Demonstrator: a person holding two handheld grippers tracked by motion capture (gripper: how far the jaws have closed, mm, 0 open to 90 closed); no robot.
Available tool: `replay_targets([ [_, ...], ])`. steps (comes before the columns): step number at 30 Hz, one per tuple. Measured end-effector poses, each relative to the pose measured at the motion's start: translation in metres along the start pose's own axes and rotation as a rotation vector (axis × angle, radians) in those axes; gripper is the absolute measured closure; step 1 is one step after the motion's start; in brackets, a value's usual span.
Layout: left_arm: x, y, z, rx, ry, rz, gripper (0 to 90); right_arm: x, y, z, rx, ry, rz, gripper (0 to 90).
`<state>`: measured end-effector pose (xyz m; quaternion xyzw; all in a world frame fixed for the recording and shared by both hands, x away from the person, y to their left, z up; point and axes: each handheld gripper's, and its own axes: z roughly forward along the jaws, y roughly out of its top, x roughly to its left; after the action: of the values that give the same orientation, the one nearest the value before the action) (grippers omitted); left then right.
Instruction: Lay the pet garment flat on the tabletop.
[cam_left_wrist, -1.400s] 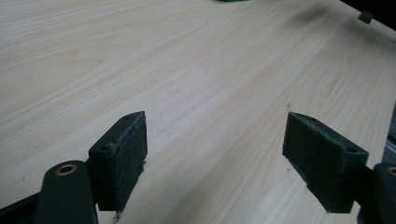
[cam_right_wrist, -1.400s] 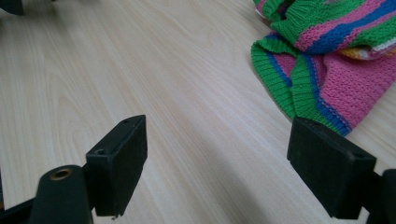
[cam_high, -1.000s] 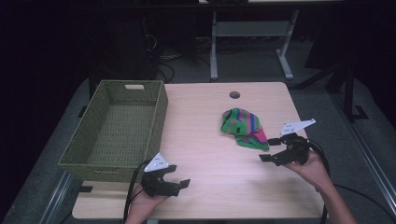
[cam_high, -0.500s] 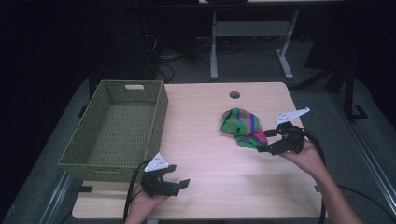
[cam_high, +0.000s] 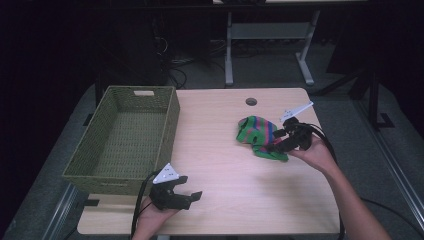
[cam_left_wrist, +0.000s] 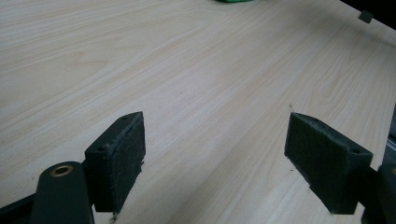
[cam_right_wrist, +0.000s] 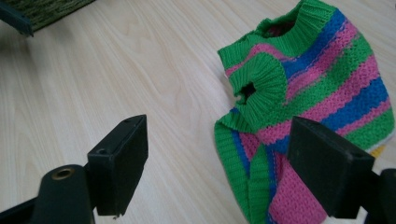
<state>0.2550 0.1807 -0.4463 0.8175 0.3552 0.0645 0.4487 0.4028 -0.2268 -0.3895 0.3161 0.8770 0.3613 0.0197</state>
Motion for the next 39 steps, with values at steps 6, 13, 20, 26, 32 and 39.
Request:
replay_targets([
  [6, 0.0, 0.0, -0.001, -0.005, -0.009, -0.01, 20.0, -0.007, 0.01, 0.01, 0.026, -0.006, 0.014, 20.9],
  [13, -0.002, 0.001, 0.0, 0.0, -0.006, 0.007, 19.6, -0.015, 0.015, 0.024, 0.063, -0.026, 0.016, 23.5],
  [20, -0.002, 0.001, 0.0, -0.009, -0.024, -0.007, 19.6, -0.021, 0.017, 0.04, 0.1, -0.077, 0.008, 24.1],
  [26, -0.002, 0.001, 0.0, -0.001, -0.023, 0.005, 19.6, -0.025, 0.02, 0.051, 0.12, -0.101, 0.011, 24.1],
  [32, -0.001, 0.001, 0.0, -0.01, -0.037, -0.011, 19.6, -0.029, 0.019, 0.065, 0.156, -0.138, 0.025, 26.8],
  [39, -0.001, 0.001, 0.0, -0.002, -0.035, -0.006, 19.6, -0.032, 0.018, 0.08, 0.207, -0.187, 0.031, 33.6],
])
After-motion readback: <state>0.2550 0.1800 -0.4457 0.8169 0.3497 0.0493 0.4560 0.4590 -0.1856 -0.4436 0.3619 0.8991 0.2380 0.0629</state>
